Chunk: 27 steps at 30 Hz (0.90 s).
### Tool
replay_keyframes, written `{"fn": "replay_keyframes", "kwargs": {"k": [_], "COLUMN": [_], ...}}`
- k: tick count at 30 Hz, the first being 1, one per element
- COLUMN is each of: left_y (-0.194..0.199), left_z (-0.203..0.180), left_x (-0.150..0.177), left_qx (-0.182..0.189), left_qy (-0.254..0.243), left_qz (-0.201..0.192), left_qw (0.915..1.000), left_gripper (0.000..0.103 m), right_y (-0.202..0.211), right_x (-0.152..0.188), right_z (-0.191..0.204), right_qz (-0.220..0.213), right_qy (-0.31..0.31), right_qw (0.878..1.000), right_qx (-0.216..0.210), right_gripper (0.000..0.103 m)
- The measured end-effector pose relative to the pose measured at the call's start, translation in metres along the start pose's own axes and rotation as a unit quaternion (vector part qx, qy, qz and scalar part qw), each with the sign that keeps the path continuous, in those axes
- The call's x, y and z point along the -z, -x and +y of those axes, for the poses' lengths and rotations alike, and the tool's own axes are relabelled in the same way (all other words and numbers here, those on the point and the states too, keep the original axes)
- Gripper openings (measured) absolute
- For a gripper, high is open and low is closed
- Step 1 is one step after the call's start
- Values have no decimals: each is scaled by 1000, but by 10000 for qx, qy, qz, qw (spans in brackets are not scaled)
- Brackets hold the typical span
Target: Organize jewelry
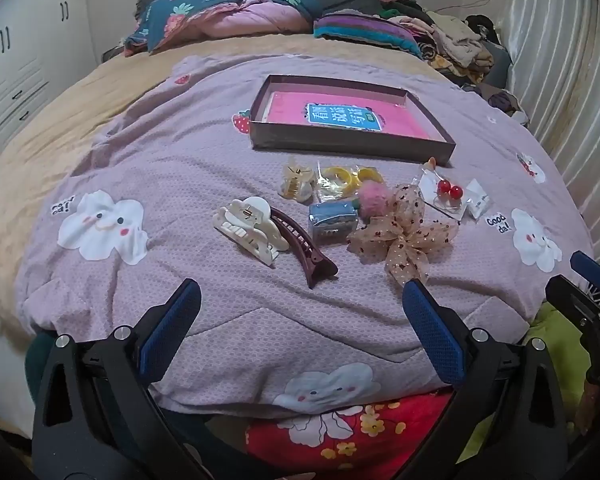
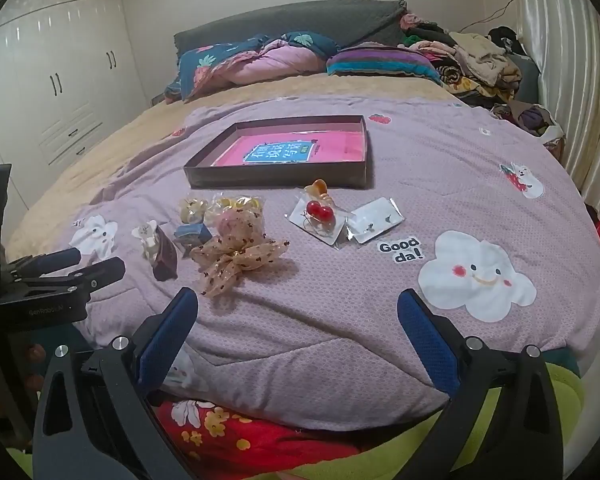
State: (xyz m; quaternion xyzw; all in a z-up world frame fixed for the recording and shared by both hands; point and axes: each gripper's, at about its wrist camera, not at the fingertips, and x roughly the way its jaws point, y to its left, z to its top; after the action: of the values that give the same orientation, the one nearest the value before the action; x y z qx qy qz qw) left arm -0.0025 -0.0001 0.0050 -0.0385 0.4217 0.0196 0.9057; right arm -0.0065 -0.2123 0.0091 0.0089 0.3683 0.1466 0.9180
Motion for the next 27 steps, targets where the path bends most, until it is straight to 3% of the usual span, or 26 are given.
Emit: {"fn": "replay_keyframes", "kwargs": {"k": [27], "left_y": [1], "left_z": [-5], "left_x": [-1], "left_qx": [35], "left_qy": [12], "left_qz": [-22], "left_qw": [10000], "left_gripper": [95], "right_y": [0], "right_x": [-2], "right_z": [3], "right_qz": [4], "right_qy": [12], "right_qw": [10000], "right_qx": [-9], "right_gripper": [99]}}
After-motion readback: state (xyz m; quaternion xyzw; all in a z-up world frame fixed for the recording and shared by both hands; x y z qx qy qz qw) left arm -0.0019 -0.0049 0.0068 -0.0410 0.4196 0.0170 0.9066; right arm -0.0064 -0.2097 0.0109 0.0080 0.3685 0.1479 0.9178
